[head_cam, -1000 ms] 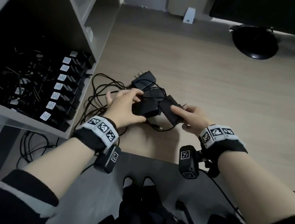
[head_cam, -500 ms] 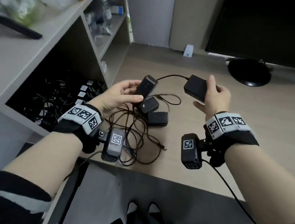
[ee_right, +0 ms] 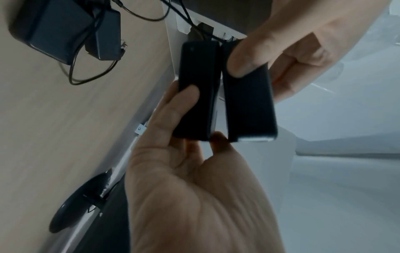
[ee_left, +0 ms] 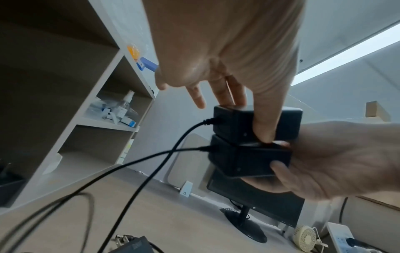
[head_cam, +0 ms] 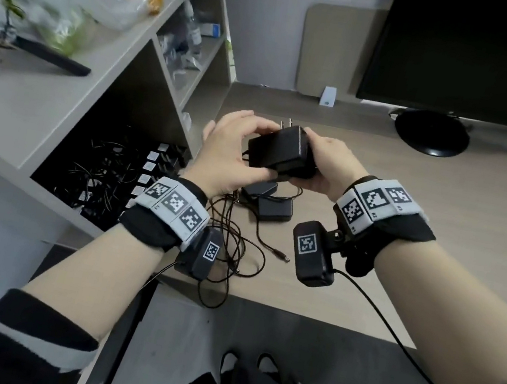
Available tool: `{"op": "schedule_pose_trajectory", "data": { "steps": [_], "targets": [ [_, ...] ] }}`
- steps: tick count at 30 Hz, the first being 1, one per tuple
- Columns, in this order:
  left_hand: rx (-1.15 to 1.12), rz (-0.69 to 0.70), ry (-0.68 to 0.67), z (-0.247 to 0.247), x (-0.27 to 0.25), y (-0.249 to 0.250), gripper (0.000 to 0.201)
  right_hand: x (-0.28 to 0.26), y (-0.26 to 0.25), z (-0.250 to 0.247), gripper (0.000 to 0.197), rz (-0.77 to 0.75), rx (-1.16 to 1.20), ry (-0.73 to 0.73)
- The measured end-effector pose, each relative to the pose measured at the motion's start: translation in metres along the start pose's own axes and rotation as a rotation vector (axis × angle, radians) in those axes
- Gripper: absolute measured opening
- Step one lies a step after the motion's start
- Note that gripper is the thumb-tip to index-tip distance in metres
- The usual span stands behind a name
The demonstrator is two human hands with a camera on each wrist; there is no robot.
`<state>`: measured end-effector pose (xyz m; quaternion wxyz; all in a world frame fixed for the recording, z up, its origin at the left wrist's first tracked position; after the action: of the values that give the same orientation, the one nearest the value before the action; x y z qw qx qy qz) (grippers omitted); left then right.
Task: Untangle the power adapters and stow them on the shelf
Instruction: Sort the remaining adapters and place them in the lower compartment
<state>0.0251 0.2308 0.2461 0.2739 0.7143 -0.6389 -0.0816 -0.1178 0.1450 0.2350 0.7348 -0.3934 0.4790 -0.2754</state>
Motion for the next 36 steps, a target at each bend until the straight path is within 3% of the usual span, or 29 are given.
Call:
{"op": "schedule_pose_trajectory", "data": {
  "steps": [3, 6, 9, 11, 12, 14, 16, 18, 21, 24, 27, 30, 34, 36],
  "targets": [
    [0.024, 0.002, 0.008, 0.000, 0.000, 0.009, 0.064, -0.006, -0.002, 0.002, 0.050, 0.078, 0.014, -0.083],
    [0.092, 0.037, 0.040, 0.001, 0.001, 0.015, 0.064, -0.011, -0.006, 0.005, 0.037, 0.011, -0.103, -0.119],
    [0.142, 0.015, 0.134, 0.002, -0.001, 0.015, 0.064, -0.009, -0.013, 0.004, 0.026, -0.072, -0.069, -0.013],
    [0.042, -0.125, 0.173, 0.001, -0.004, 0.013, 0.047, -0.003, -0.015, 0.000, 0.035, -0.156, -0.062, 0.097],
    [-0.054, -0.217, 0.122, 0.002, -0.005, 0.012, 0.035, 0.001, -0.015, -0.002, 0.040, -0.221, -0.105, 0.150],
    [-0.305, -0.437, -0.119, 0.011, -0.008, 0.016, 0.022, 0.001, -0.012, -0.002, 0.044, -0.339, -0.230, 0.213],
    [-0.530, -0.651, -0.341, 0.023, -0.012, 0.019, 0.033, -0.002, -0.003, 0.002, 0.041, -0.402, -0.322, 0.242],
    [-0.713, -0.734, -0.401, 0.032, -0.016, 0.019, 0.050, -0.007, 0.010, 0.007, 0.040, -0.426, -0.388, 0.245],
    [-1.004, -0.841, -0.414, 0.041, -0.021, 0.012, 0.064, -0.015, 0.035, 0.016, 0.048, -0.554, -0.582, 0.179],
    [-1.165, -0.953, -0.511, 0.045, -0.027, 0.003, 0.073, -0.018, 0.063, 0.020, 0.068, -0.639, -0.778, 0.001],
    [-1.261, -0.997, -0.580, 0.049, -0.038, -0.010, 0.056, -0.020, 0.087, 0.018, 0.078, -0.652, -0.827, -0.150],
    [-1.227, -1.063, -0.517, 0.054, -0.054, -0.024, 0.039, -0.022, 0.107, 0.016, 0.084, -0.727, -0.908, -0.276],
    [-1.306, -1.067, -0.460, 0.060, -0.081, -0.042, 0.041, -0.028, 0.115, 0.022, 0.064, -0.629, -0.735, -0.368],
    [-1.350, -1.051, -0.422, 0.060, -0.096, -0.049, 0.032, -0.027, 0.114, 0.030, 0.049, -0.550, -0.644, -0.372]
  ]
}}
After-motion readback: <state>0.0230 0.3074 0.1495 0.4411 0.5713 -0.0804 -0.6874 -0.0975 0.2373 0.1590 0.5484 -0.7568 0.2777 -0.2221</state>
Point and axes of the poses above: each hand's wrist, its own x-axis towards the middle knuckle, its own z-axis out of the palm, y = z × x, the point moved 2 cm from there along x, towards the middle knuckle, and after that the axes turned 12 degrees about x, right-handed, at the moved point
